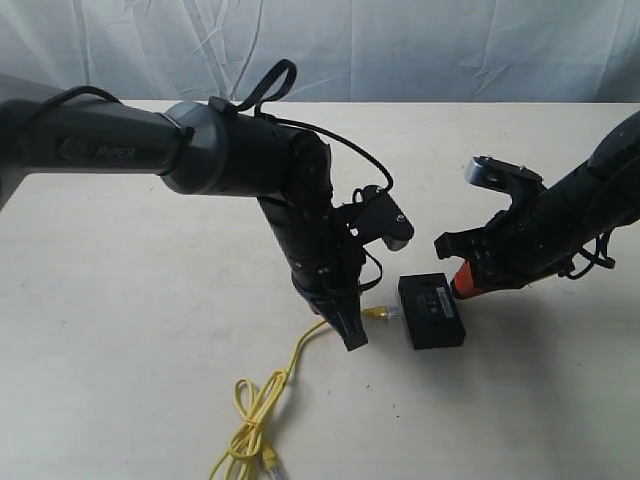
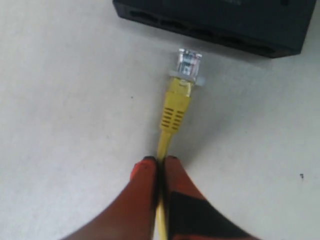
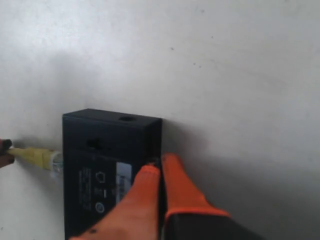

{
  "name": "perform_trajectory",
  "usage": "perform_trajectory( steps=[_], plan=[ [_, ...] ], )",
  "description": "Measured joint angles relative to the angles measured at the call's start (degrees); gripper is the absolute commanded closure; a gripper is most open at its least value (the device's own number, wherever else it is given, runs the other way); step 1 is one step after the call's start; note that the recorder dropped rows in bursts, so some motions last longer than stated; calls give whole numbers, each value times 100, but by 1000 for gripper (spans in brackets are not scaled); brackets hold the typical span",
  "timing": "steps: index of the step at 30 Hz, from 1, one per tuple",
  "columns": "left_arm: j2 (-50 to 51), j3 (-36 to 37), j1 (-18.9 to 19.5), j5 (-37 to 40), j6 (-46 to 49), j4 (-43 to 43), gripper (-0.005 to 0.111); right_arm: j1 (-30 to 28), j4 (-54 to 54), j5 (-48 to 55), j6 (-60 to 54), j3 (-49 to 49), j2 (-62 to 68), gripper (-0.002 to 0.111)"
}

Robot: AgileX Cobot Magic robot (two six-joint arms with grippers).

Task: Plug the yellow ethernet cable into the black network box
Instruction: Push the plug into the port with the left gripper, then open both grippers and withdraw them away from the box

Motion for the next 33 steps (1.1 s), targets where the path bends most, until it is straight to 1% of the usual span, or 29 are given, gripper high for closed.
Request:
perform_trajectory(
  steps=[8, 16, 22, 33],
  plan=[
    [0, 0, -10, -186, 218, -384, 107, 0, -30, 0, 26, 0, 0, 109],
    [0, 0, -10, -277, 228, -420, 107, 0, -30, 4, 26, 0, 0, 109],
    [0, 0, -10, -423, 228, -650, 107, 0, -133, 25, 146, 0, 0, 109],
    [0, 11, -10, -473, 228, -662, 107, -20, -33, 165, 187, 0, 144, 109]
  ],
)
